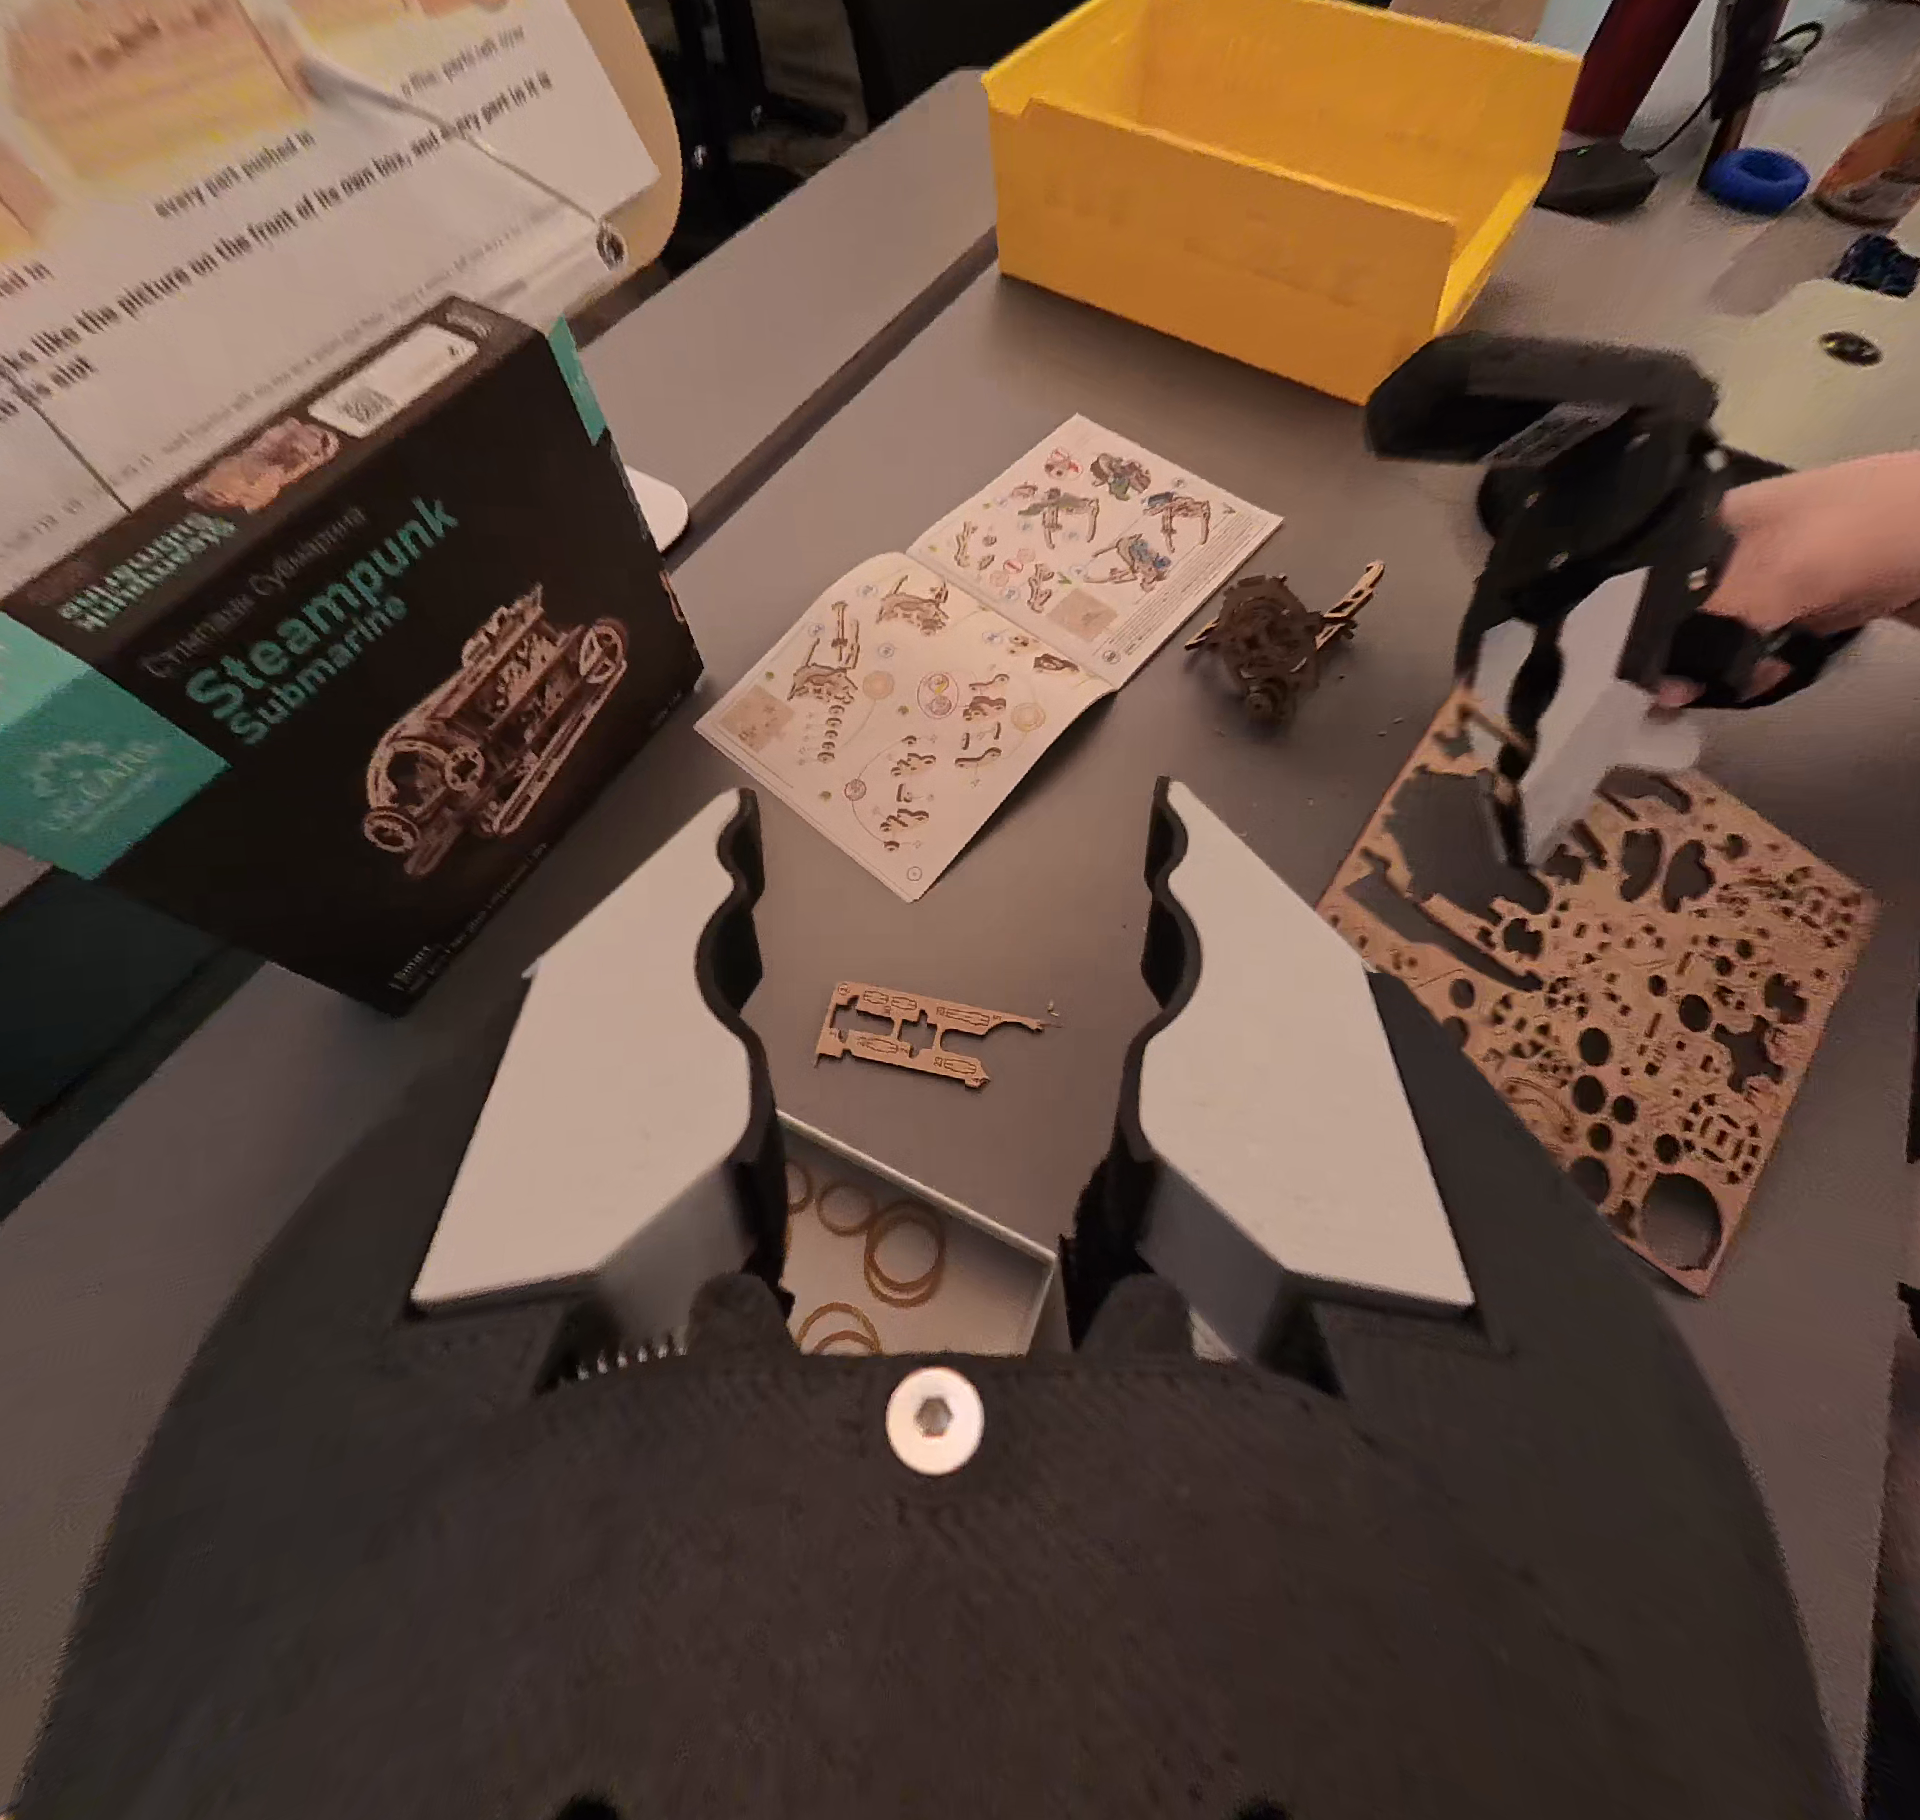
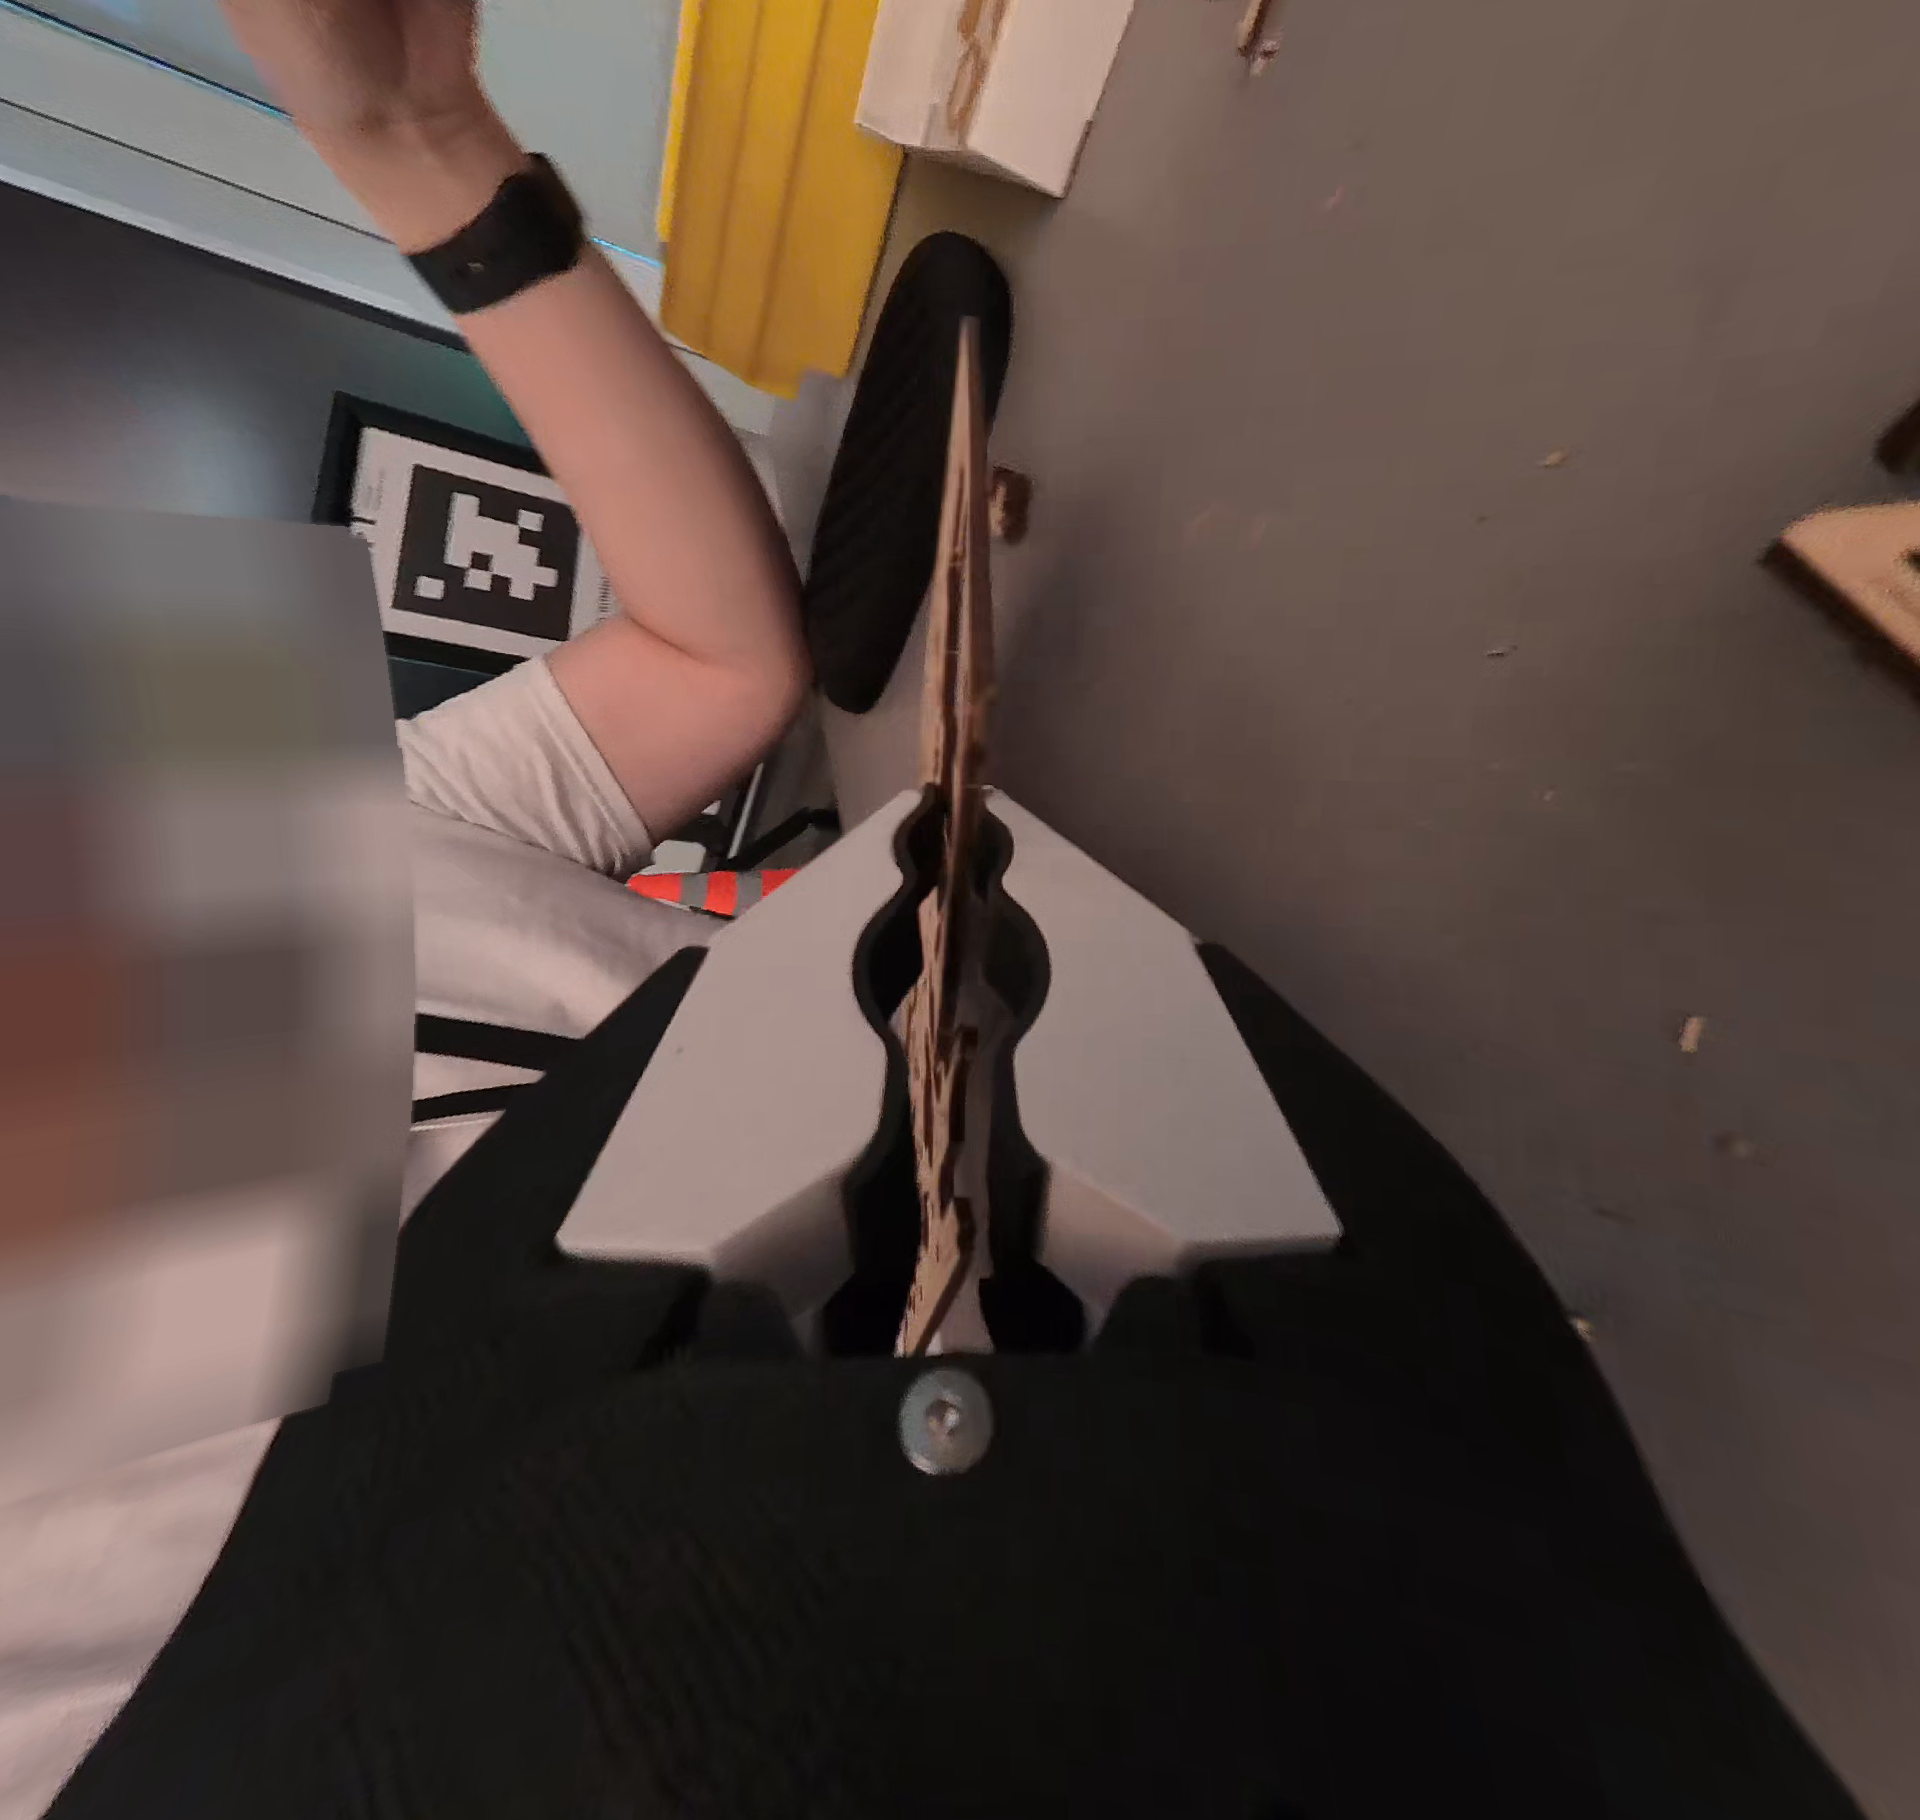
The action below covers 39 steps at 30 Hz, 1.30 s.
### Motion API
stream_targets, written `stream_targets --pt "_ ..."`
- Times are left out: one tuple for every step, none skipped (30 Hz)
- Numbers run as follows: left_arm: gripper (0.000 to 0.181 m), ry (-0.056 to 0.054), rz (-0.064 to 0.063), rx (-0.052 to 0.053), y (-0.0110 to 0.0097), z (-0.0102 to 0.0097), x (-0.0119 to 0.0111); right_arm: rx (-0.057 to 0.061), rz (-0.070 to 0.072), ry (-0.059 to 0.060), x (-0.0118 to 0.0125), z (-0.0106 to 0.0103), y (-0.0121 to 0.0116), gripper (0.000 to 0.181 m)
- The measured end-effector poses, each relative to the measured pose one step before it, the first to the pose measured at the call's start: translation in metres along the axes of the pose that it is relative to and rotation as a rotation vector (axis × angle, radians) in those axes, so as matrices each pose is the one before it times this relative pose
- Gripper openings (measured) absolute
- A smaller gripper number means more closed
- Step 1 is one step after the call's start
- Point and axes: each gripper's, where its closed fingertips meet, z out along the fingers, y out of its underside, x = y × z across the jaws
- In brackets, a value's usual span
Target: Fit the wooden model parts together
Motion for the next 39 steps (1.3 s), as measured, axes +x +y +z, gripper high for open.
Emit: stream_targets --pt "0.073 0.0076 0.0062 0.0113 -0.00301 -0.00527 0.00332 0.0023 -0.0001 0.0225 0.00593 0.00185 -0.00096 0.005" --pt "0.072 0.0063 0.0046 0.0079 -0.00267 -0.00454 0.00313 0.0133 0.0018 0.0205 0.00486 0.00142 -0.00199 0.010" --pt "0.072 -0.0017 0.0058 0.0066 -0.00240 -0.00383 0.00196 0.0163 0.0052 0.0078 0.00229 0.00133 -0.00212 0.022" --pt "0.072 -0.0015 0.0081 0.0059 -0.00223 -0.00305 0.00212 0.0146 0.0009 -0.0053 -0.00027 0.00092 -0.00128 0.027" --pt "0.072 0.0094 0.0070 0.0032 -0.00174 -0.00225 0.00374 0.0042 0.0026 0.0091 0.00119 0.00021 0.00103 0.032" --pt "0.072 0.0208 0.0005 0.0012 -0.00139 -0.00166 0.00519 0.0001 -0.0017 0.0199 0.00181 -0.00038 0.00141 0.038" --pt "0.073 0.0186 -0.0074 0.0033 -0.00173 -0.00135 0.00449 -0.0103 -0.0134 0.0281 0.00176 -0.00114 0.00239 0.040" --pt "0.074 0.0156 -0.0081 0.0100 -0.00294 -0.00140 0.00380 -0.0146 -0.0184 0.0425 0.00287 -0.00206 0.00244 0.040" --pt "0.073 0.0156 -0.0063 0.0162 -0.00363 -0.00130 0.00379 -0.0146 -0.0187 0.0640 0.00550 -0.00277 0.00150 0.041" --pt "0.073 0.0183 -0.0065 0.0146 -0.00340 -0.00124 0.00423 -0.0149 -0.0211 0.0756 0.00678 -0.00309 0.00096 0.043" --pt "0.072 0.0192 -0.0050 0.0076 -0.00233 -0.00097 0.00433 -0.0192 -0.0192 0.0718 0.00570 -0.00278 0.00096 0.044" --pt "0.072 0.0133 0.0010 0.0044 -0.00149 -0.00099 0.00350 -0.0242 -0.0175 0.0569 0.00306 -0.00166 0.00140 0.045" --pt "0.071 0.0039 0.0050 0.0029 -0.00110 -0.00097 0.00202 -0.0310 -0.0143 0.0563 0.00316 -0.00078 0.00199 0.048" --pt "0.071 -0.0006 0.0038 0.0010 -0.00066 -0.00109 0.00096 -0.0366 -0.0183 0.0556 0.00324 -0.00004 0.00246 0.049" --pt "0.071 0.0007 0.0008 0.0004 -0.00037 -0.00114 0.00094 -0.0363 -0.0219 0.0537 0.00259 0.00021 0.00262 0.048" --pt "0.071 0.0038 -0.0010 0.0007 -0.00034 -0.00130 0.00120 -0.0275 -0.0207 0.0489 0.00188 -0.00024 0.00171 0.048" --pt "0.070 0.0061 -0.0002 0.0035 -0.00070 -0.00141 0.00157 -0.0248 -0.0143 0.0430 0.00157 -0.00037 0.00160 0.050" --pt "0.070 0.0059 0.0010 0.0068 -0.00114 -0.00172 0.00155 -0.0213 -0.0066 0.0347 0.00108 -0.00019 0.00113 0.053" --pt "0.069 0.0029 -0.0012 0.0070 -0.00138 -0.00178 0.00102 -0.0218 -0.0085 0.0307 0.00113 0.00008 0.00107 0.055" --pt "0.069 0.0010 -0.0027 0.0077 -0.00156 -0.00185 0.00065 -0.0145 -0.0077 0.0246 0.00106 0.00037 -0.00049 0.057" --pt "0.069 0.0030 0.0003 0.0082 -0.00140 -0.00183 0.00112 -0.0085 -0.0044 0.0198 0.00095 0.00057 -0.00122 0.058" --pt "0.069 0.0037 0.0025 0.0068 -0.00134 -0.00164 0.00118 -0.0108 -0.0028 0.0162 0.00068 0.00051 -0.00077 0.059" --pt "0.069 0.0018 0.0021 0.0054 -0.00101 -0.00157 0.00083 -0.0160 -0.0019 0.0184 0.00092 0.00031 0.00029 0.059" --pt "0.069 -0.0004 0.0015 0.0047 -0.00088 -0.00148 0.00037 -0.0243 -0.0069 0.0312 0.00264 0.00003 0.00186 0.059" --pt "0.068 0.0007 0.0013 0.0049 -0.00092 -0.00147 0.00034 -0.0303 -0.0112 0.0419 0.00425 -0.00010 0.00252 0.058" --pt "0.067 0.0037 -0.0002 0.0057 -0.00086 -0.00135 0.00065 -0.0297 -0.0123 0.0263 0.00242 0.00010 0.00186 0.060" --pt "0.067 0.0025 -0.0022 0.0068 -0.00104 -0.00128 0.00033 -0.0188 -0.0047 0.0004 -0.00086 0.00010 -0.00012 0.063" --pt "0.067 0.0006 -0.0035 0.0078 -0.00132 -0.00146 -0.00004 -0.0079 0.0063 -0.0132 -0.00273 -0.00047 -0.00180 0.064" --pt "0.067 0.0016 -0.0026 0.0072 -0.00116 -0.00147 0.00025 -0.0011 0.0055 -0.0014 -0.00147 -0.00124 -0.00275 0.063" --pt "0.066 0.0016 -0.0002 0.0056 -0.00093 -0.00157 0.00048 0.0091 -0.0032 0.0168 0.00018 -0.00243 -0.00384 0.063" --pt "0.066 -0.0032 0.0003 0.0041 -0.00069 -0.00177 -0.00033 0.0242 -0.0067 0.0272 0.00019 -0.00382 -0.00573 0.063" --pt "0.066 -0.0105 -0.0010 0.0037 -0.00080 -0.00197 -0.00125 0.0362 -0.0134 0.0244 -0.00183 -0.00488 -0.00794 0.061" --pt "0.065 -0.0129 -0.0002 0.0050 -0.00102 -0.00210 -0.00157 0.0562 -0.0243 0.0116 -0.00528 -0.00504 -0.01282 0.059" --pt "0.065 -0.0103 0.0019 0.0055 -0.00131 -0.00203 -0.00106 0.0875 -0.0372 -0.0020 -0.00863 -0.00392 -0.02015 0.058" --pt "0.064 -0.0074 0.0026 0.0068 -0.00152 -0.00217 -0.00045 0.1096 -0.0522 -0.0093 -0.01063 -0.00104 -0.02568 0.058" --pt "0.064 -0.0064 0.0023 0.0077 -0.00178 -0.00205 -0.00010 0.1046 -0.0506 0.0056 -0.00729 0.00303 -0.02537 0.057" --pt "0.063 -0.0093 0.0006 0.0078 -0.00179 -0.00214 -0.00060 0.0891 -0.0418 0.0275 -0.00149 0.00703 -0.02282 0.053" --pt "0.063 -0.0122 -0.0021 0.0077 -0.00169 -0.00220 -0.00115 0.0787 -0.0321 0.0320 0.00129 0.01097 -0.01955 0.053" --pt "0.063 -0.0113 -0.0026 0.0074 -0.00146 -0.00225 -0.00103 0.0474 -0.0213 0.0215 0.00112 0.01377 -0.01252 0.051"
